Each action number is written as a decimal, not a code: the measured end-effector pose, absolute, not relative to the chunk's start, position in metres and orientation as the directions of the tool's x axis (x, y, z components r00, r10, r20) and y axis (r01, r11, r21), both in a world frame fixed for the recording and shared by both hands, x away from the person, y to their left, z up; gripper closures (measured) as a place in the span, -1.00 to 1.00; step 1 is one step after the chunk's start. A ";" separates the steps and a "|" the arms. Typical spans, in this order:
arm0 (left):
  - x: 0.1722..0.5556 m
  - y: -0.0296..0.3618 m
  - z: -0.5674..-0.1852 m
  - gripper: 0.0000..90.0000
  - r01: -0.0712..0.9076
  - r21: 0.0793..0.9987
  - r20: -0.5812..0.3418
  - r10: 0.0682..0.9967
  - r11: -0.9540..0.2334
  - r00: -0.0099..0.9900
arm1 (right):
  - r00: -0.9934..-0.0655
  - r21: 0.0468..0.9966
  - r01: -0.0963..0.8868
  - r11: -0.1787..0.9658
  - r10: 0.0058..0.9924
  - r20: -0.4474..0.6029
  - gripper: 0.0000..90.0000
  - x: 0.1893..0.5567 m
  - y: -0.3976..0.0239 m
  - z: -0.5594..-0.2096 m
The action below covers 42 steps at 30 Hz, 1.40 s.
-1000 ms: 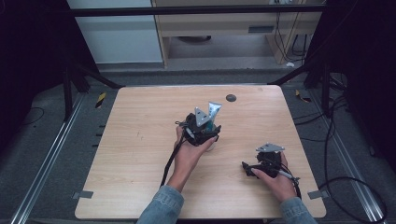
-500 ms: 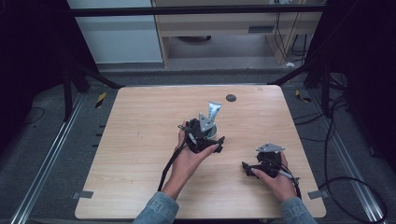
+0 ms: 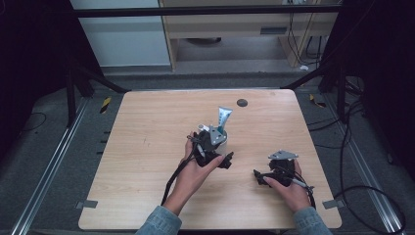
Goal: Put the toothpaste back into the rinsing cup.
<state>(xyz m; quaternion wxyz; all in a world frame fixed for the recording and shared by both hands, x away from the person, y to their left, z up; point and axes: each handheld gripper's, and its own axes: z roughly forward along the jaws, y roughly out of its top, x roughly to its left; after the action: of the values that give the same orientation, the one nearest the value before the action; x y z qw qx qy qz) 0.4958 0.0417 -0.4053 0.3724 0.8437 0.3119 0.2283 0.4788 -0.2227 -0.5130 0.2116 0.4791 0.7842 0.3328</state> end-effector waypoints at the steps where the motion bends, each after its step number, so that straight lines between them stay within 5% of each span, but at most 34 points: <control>1: 0.496 0.042 -0.406 -0.94 0.356 0.766 0.158 0.694 -0.535 0.702 | -0.451 0.725 0.610 0.319 0.892 -0.013 -0.99 0.479 -0.223 -0.513; 42: 0.484 0.132 -0.445 -0.92 0.494 0.696 0.139 0.773 -0.521 0.619 | -0.451 0.725 0.611 0.318 0.893 -0.011 -0.99 0.479 -0.223 -0.513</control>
<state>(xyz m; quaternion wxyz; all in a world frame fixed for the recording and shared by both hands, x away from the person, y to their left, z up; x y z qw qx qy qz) 0.4838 0.1316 -0.4445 0.3135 0.8433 0.3758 0.2222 0.4787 -0.2225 -0.5129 0.2111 0.4796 0.7837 0.3335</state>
